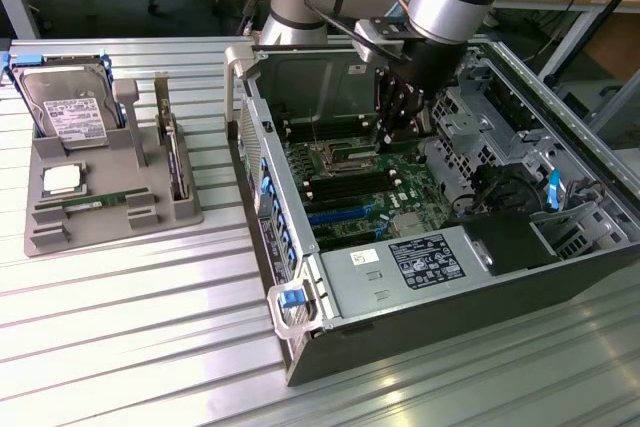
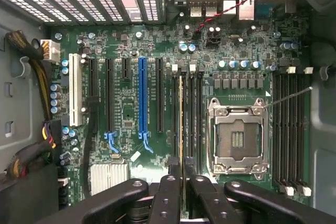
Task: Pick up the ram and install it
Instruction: 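Insert the ram into the slot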
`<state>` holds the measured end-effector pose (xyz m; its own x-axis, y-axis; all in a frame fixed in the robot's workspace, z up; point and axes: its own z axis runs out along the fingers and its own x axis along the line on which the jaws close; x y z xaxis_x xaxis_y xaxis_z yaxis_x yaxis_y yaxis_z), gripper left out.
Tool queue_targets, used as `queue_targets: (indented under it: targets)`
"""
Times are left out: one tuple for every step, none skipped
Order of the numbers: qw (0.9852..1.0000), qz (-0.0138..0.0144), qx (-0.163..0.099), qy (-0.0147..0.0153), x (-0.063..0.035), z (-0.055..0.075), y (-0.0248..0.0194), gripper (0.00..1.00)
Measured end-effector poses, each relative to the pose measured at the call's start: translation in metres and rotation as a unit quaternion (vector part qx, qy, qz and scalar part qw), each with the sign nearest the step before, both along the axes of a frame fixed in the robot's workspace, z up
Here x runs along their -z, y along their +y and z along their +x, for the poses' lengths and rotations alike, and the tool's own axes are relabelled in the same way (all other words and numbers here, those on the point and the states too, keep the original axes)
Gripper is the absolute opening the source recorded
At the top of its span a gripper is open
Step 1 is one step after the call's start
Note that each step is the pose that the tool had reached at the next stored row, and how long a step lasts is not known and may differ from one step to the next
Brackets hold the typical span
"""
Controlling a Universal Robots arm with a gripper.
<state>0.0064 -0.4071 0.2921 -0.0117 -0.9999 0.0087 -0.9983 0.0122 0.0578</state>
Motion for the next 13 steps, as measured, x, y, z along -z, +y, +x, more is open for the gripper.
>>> queue_targets:
  targets:
    - [1.0000, 0.0000, 0.000, 0.0000, 0.0050, -0.003, 0.0000, 0.13]
    - [1.0000, 0.0000, 0.000, 0.0000, 0.0084, -0.004, 0.0000, 0.13]
    - [1.0000, -0.0006, 0.000, 0.0000, 0.0112, -0.004, 0.0000, 0.13]
    - [1.0000, -0.0023, 0.000, 0.0000, 0.0125, -0.004, 0.0000, 0.13]
    - [1.0000, -0.0049, 0.000, 0.0000, 0.0137, -0.004, 0.0000, 0.13]
    - [1.0000, -0.0071, 0.000, 0.0000, 0.0155, -0.004, 0.0000, 0.13]
    - [1.0000, -0.0074, 0.000, 0.0000, 0.0167, -0.005, 0.0000, 0.13]
    - [1.0000, -0.0076, 0.000, 0.0000, 0.0177, -0.005, 0.0000, 0.13]
    - [1.0000, -0.0079, 0.000, 0.0000, 0.0192, -0.005, 0.0000, 0.13]
    - [1.0000, -0.0084, 0.000, 0.0000, 0.0215, -0.006, 0.0000, 0.13]
    - [1.0000, -0.0094, 0.000, 0.0000, 0.0233, -0.007, 0.0000, 0.13]
    - [0.9999, -0.0105, 0.000, 0.0000, 0.0260, -0.007, 0.0000, 0.13]
    - [0.9999, -0.0111, 0.000, 0.0000, 0.0283, -0.007, 0.0000, 0.13]
